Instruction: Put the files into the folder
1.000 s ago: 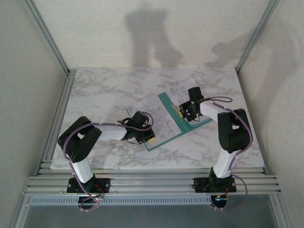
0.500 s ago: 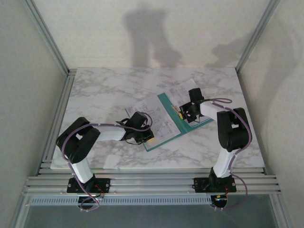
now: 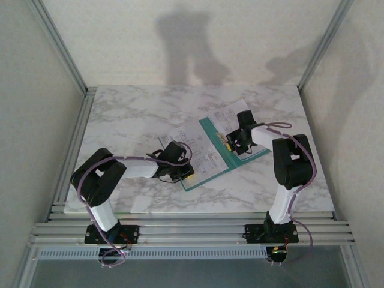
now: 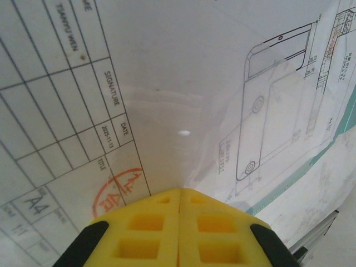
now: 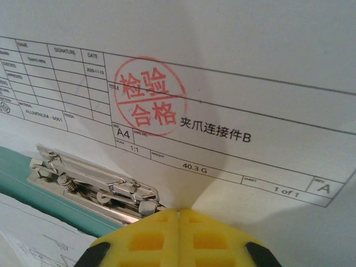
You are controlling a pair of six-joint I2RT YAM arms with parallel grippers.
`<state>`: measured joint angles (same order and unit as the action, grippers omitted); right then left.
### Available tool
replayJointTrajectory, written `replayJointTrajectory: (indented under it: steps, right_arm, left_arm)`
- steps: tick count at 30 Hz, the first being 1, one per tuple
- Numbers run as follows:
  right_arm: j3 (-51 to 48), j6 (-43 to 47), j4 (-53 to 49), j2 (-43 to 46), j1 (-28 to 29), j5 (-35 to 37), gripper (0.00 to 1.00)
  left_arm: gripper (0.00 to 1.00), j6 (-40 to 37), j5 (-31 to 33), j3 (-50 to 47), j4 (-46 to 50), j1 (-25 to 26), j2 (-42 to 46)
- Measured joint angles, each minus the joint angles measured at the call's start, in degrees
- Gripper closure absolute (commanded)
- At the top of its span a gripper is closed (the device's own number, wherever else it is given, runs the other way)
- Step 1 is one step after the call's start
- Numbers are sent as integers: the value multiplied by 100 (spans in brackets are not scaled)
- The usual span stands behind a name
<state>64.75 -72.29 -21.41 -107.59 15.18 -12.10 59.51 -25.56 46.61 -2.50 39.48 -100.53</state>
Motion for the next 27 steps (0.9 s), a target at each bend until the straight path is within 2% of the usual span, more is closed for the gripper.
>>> replayJointTrajectory:
  steps: [8,21,27]
  right_arm:
    - [190,-35,-256,-90,94,212,100]
    - [962,-61,-1228,-546,710,1333,100]
    - [1294,-94,-1587,-758,802,1510,100]
  left_arm:
    - [95,0,0,0,0,-2,0]
    - [95,0,-20,4,48,-39,4]
    - [95,0,-22,7,105,-55,26]
